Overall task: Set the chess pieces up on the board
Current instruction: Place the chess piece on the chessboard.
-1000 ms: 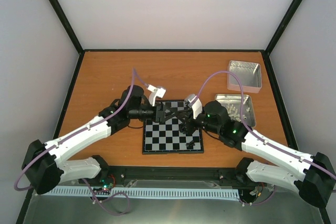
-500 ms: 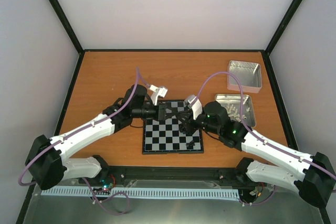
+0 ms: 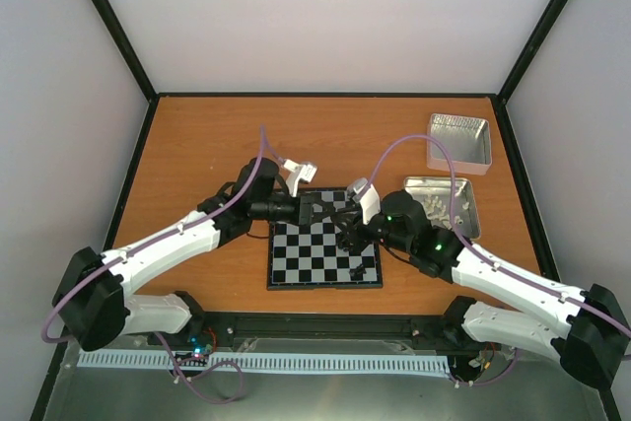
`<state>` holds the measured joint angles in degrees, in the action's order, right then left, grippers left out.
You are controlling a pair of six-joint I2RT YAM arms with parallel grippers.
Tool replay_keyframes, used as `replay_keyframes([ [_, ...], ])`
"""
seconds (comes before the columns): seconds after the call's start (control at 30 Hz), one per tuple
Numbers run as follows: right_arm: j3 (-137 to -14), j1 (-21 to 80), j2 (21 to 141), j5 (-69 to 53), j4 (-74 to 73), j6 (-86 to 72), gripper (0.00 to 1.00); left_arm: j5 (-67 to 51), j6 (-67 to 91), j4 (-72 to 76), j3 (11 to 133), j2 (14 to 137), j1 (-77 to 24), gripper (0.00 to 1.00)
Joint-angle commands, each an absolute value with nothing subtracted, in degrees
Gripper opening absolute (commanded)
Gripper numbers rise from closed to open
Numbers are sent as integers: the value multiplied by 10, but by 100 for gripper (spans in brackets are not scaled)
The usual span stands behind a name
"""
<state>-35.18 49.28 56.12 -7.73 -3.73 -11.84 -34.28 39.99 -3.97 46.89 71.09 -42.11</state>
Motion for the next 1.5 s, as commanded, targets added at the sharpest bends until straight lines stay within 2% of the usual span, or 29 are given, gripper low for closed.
replay_keyframes([
  [0.0,-348,498,565,-56,-17,-128,27,-337,385,-37,488,721,-425,1],
  [0.13,-342,498,569,-35,-35,-142,39,-269,363,-63,500,727,-425,1],
  [0.43,-297,493,525,50,-88,-217,50,-109,301,-78,529,789,-425,1],
  [0.53,-284,465,515,94,-116,-271,50,-67,275,-96,571,841,-438,1],
  [0.7,-268,403,516,99,-152,-340,50,-9,250,-136,647,941,-479,1],
  [0.87,-253,391,512,107,-159,-367,50,50,227,-193,740,1036,-511,1],
  [1.47,-243,373,496,134,-188,-389,50,33,203,-194,799,1137,-516,2],
])
